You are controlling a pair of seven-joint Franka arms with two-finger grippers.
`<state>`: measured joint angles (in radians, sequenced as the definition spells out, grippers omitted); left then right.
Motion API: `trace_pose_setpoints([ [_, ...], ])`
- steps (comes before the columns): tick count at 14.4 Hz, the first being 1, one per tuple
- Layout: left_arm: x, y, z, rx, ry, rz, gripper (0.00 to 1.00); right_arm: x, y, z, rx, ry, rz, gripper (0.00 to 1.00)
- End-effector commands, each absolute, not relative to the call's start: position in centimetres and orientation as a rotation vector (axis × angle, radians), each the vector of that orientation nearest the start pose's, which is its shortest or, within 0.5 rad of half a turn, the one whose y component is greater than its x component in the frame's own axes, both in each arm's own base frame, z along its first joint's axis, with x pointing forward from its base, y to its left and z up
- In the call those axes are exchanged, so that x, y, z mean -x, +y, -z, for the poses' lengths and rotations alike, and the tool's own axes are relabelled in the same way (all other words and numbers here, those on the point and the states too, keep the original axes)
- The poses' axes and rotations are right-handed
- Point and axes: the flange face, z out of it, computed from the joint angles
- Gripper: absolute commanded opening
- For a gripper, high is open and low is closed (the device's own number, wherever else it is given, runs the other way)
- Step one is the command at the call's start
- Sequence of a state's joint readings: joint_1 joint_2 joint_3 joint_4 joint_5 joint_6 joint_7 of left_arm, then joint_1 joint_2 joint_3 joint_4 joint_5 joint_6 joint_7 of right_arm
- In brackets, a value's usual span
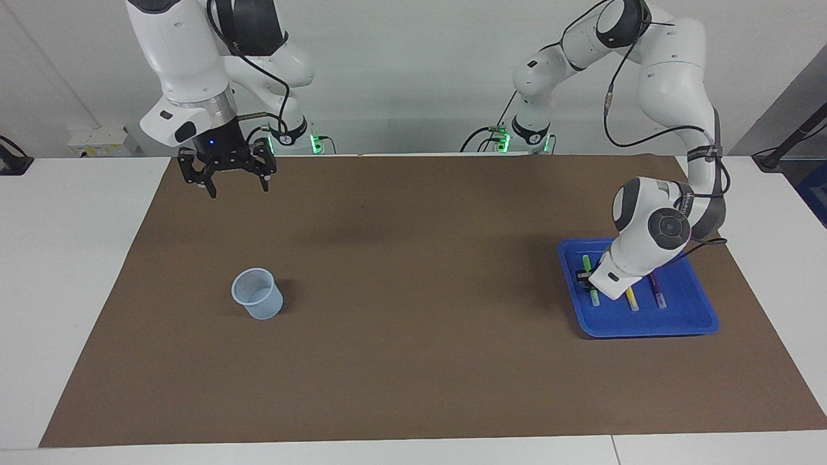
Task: Right arm passes pens to left for tray arrangement
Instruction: 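Lower the green pen into the blue tray and open the left gripper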
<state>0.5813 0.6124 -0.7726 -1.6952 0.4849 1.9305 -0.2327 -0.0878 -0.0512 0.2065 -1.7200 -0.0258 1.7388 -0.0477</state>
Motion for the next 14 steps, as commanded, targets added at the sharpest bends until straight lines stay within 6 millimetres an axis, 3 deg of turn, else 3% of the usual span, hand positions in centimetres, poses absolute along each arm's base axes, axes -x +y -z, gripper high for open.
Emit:
trace_pose_setpoints([
  [1,-63.77,-3.63,-30.32,3.056,0.197,-0.25,0.0,-54.16,6.65,-59.7,3.165,-0.306,0.133,1.0],
  [4,-63.52,-3.31,-29.72,3.066,0.195,-0.235,0.0,-54.49,7.35,-60.29,3.163,-0.328,0.144,1.0],
  [6,-63.3,-3.55,-29.45,3.069,0.22,-0.22,0.47,-54.51,7.52,-60.54,3.162,-0.333,0.147,1.0],
  [11,-63.27,-3.61,-29.44,3.07,0.222,-0.215,0.5,-54.5,7.62,-60.19,3.157,-0.336,0.115,1.0],
  [12,-63.27,-3.61,-29.44,3.07,0.222,-0.216,0.54,-54.42,7.59,-60.18,3.151,-0.328,0.095,1.0],
  [13,-63.27,-3.51,-29.44,3.07,0.22,-0.216,0.69,-54.41,7.55,-59.98,3.137,-0.314,0.081,1.0],
  [14,-63.35,-3.17,-29.53,3.07,0.213,-0.216,1.0,-54.38,7.62,-59.97,3.121,-0.305,0.078,1.0],
])
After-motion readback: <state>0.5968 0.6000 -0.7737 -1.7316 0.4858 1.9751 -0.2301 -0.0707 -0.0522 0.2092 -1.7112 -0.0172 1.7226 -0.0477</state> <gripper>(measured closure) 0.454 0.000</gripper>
